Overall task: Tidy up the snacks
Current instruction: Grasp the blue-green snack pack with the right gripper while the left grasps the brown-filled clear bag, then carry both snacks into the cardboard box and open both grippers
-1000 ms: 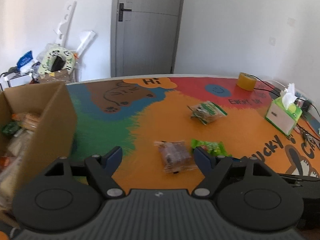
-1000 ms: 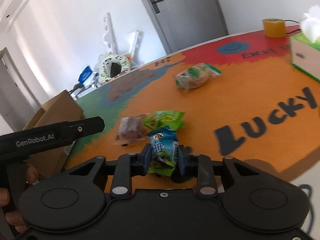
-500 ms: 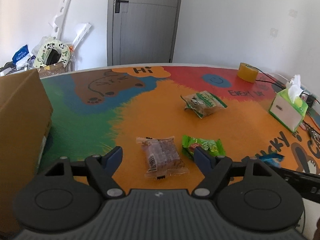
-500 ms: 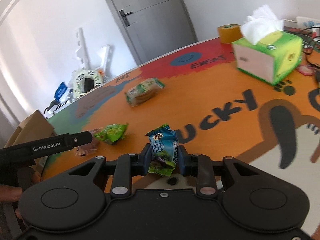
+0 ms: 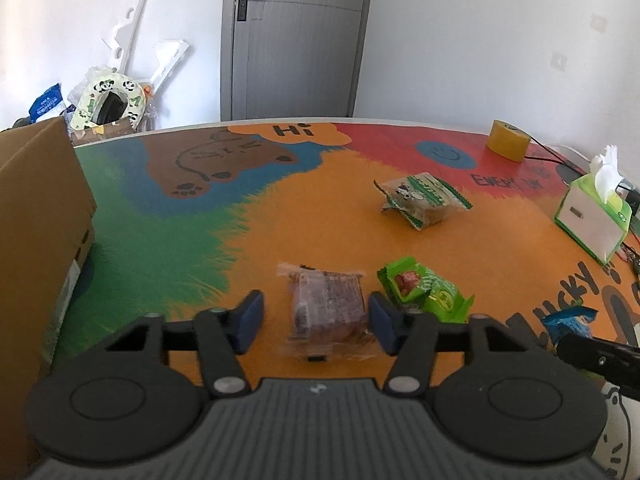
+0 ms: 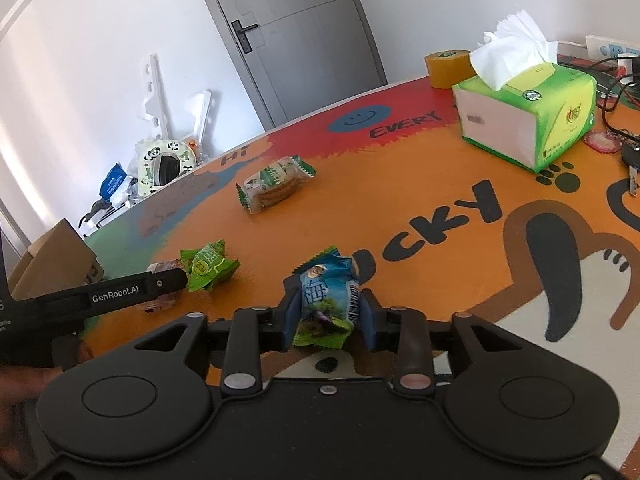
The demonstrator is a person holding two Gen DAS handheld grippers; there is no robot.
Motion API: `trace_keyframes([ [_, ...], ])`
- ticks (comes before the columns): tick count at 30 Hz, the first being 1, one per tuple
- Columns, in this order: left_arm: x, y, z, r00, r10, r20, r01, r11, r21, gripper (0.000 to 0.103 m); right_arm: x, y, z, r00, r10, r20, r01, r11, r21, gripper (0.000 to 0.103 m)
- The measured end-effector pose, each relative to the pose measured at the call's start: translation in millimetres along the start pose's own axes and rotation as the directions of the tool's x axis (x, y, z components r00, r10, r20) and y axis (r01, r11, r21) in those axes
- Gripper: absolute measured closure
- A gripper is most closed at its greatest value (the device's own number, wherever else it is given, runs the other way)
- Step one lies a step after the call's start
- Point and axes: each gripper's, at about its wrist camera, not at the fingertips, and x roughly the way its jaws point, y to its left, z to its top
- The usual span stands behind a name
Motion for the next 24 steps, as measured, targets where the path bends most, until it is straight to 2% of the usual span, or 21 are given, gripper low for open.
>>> trace_keyframes([
  [2, -1, 3, 0, 1.0, -0.005, 0.005, 0.005, 1.0, -0.004, 0.067, 3, 4, 1, 1.0, -0.004, 0.0, 0.004, 1.0, -0.012, 0.06],
  [3, -2, 4, 0, 1.0, -0.008, 0.003, 0.008, 1.0, -0.007, 0.068, 4, 6, 1, 1.0, -0.005, 0.001, 0.005, 1.0, -0.017, 0.06],
  [5, -4, 5, 0, 1.0, -0.014, -0.002, 0.014, 1.0, -0.007, 0.069, 6, 9, 0, 1.0, -0.012, 0.004, 0.012, 0.999, -0.03, 0.061],
  [6, -5, 5, -1, 1.0, -0.016, -0.005, 0.016, 1.0, -0.008, 0.069, 6, 10, 0, 1.0, -0.015, 0.004, 0.015, 0.999, -0.038, 0.07],
  [7, -7, 5, -1, 1.0, -0.018, -0.007, 0.017, 1.0, -0.01, 0.069, 6, 11, -1, 1.0, -0.01, -0.002, 0.01, 0.999, -0.038, 0.074],
  [13, -23, 11, -6, 1.0, -0.013, 0.0, 0.013, 1.0, -0.018, 0.07, -3, 14, -7, 1.0, 0.016, -0.003, -0.016, 0.999, -0.031, 0.074],
  [24, -58, 21, -4, 0.998, -0.014, 0.053, 0.016, 0.999, -0.031, 0.07, -24, 32, -4, 0.998, 0.048, 0.049, -0.046, 0.998, -0.045, 0.074],
])
